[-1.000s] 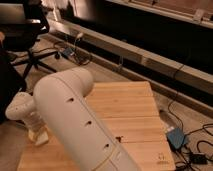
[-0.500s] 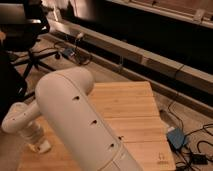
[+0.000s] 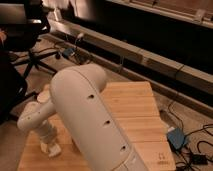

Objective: Wipe the white sponge on the table

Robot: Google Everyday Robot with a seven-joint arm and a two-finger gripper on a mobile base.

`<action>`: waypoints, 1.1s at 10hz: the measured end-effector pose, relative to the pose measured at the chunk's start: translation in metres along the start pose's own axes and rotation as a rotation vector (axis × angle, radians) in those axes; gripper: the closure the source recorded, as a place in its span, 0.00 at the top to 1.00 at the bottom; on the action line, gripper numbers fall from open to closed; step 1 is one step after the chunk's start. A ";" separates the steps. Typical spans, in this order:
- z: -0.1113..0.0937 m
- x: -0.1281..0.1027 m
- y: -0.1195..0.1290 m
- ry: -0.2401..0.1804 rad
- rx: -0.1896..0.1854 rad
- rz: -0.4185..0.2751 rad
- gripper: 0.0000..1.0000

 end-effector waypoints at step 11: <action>-0.011 -0.042 -0.118 -0.048 0.083 0.260 0.22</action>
